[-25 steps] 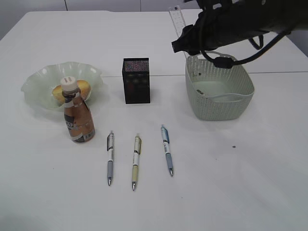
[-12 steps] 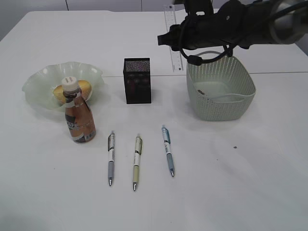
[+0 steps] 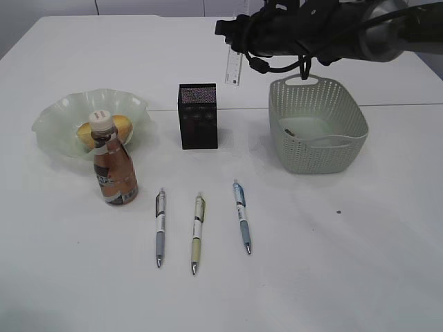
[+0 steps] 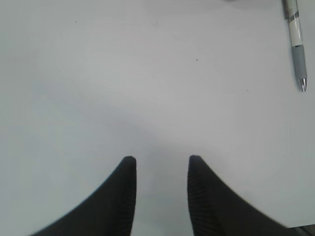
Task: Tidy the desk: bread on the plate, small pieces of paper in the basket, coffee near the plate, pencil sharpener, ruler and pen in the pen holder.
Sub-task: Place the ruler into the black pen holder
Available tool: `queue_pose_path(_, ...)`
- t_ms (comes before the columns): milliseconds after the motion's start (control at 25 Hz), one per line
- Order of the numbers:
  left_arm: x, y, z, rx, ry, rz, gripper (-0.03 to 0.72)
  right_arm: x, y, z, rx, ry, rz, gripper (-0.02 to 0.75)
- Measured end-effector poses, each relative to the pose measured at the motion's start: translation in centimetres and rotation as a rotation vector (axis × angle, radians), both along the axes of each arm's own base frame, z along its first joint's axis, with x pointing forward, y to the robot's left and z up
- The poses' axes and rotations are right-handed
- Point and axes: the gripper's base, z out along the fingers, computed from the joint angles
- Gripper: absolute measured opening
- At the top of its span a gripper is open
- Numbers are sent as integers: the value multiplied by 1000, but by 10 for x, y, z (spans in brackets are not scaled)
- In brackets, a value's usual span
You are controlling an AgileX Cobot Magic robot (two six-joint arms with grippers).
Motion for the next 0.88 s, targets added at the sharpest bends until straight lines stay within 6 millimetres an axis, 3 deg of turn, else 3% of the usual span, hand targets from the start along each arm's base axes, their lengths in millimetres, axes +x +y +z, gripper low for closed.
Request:
queue_pose_path(520, 0, 0, 0, -5, 1, 2, 259, 4, 12, 3, 50, 8, 29, 270)
queue_pose_path(880, 0, -1, 0, -7, 1, 2, 258, 4, 18, 4, -87, -33, 149, 270)
